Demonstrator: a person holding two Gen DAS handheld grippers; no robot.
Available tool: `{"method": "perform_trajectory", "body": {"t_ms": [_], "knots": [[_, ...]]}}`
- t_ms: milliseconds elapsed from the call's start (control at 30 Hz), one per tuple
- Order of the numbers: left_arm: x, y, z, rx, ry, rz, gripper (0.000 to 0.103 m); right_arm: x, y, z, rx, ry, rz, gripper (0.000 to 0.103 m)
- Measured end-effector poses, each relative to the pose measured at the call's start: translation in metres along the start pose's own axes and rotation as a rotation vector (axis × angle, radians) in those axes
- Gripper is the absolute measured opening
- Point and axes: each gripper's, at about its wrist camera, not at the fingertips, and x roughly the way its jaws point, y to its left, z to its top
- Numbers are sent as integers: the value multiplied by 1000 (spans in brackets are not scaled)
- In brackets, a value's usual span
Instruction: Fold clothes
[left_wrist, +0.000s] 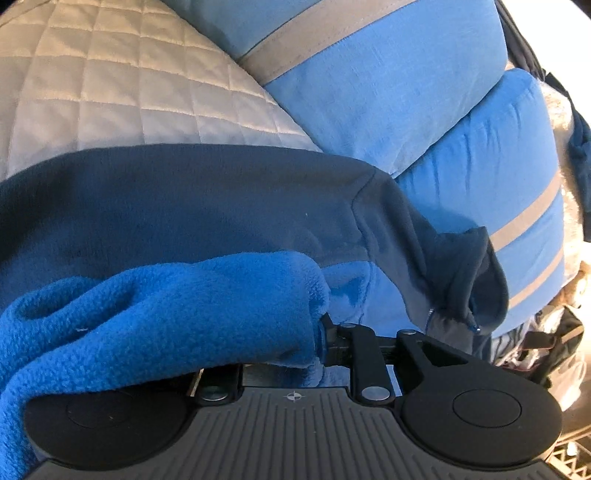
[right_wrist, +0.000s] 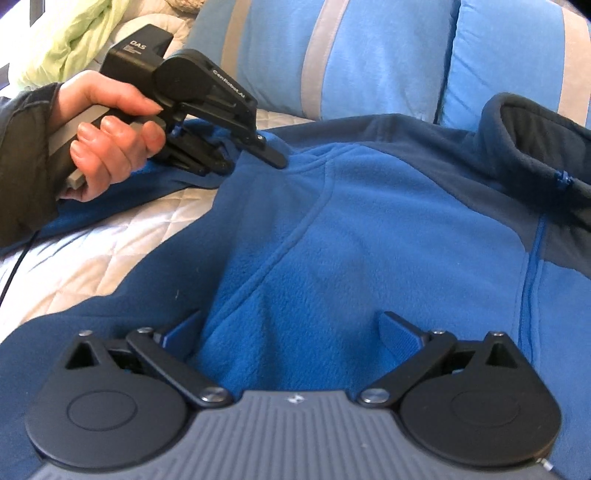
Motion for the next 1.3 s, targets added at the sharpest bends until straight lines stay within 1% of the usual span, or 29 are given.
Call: {"method": "perform_trajectory", "body": {"t_ms": [100,200,267,333,433,533,567,633,700,733,767,933,1033,1100,1200,1300], "knots": [[-12,7,-5,-72,-11,-17,30,3,-1,-1,3,-10,2,103],[-31,8,-11,-83,-19,-16,35,5,0,-1,-7,-20,-5,103],[-44,10,-18,-94,-27,-13,42,5,1,-2,-8,-23,-7,103],[-57,15,-28,-117,-28,3,42,5,1,-2,-6,-23,-6,103],[-78,20,-43,-117,-27,31,42,5,3,-3,-10,-27,-12,103],[-103,26,-61,-114,-48,34,42,6,6,-4,-21,-32,-24,103],[-112,28,-69,-115,-59,37,45,6,6,-4,-24,-33,-27,103],[-131,29,-82,-105,-92,46,52,6,8,-5,-28,-33,-31,103],[-150,27,-95,-58,-126,62,62,6,9,-5,-26,-30,-33,103],[-160,25,-102,-36,-142,70,72,6,9,-4,-25,-28,-34,103],[-171,25,-109,-25,-162,72,79,6,10,-4,-24,-25,-39,103],[-229,31,-150,-42,-238,17,86,-1,18,-2,-48,-32,-69,103],[-268,40,-172,-46,-298,19,87,-15,22,2,-46,-42,-25,103],[-293,49,-185,-70,-353,29,87,-28,26,6,-49,-66,-19,103],[-329,61,-199,-127,-440,37,87,-47,33,13,-60,-92,-11,103],[-368,65,-199,-177,-483,26,87,-66,36,24,-69,-111,6,103]]}}
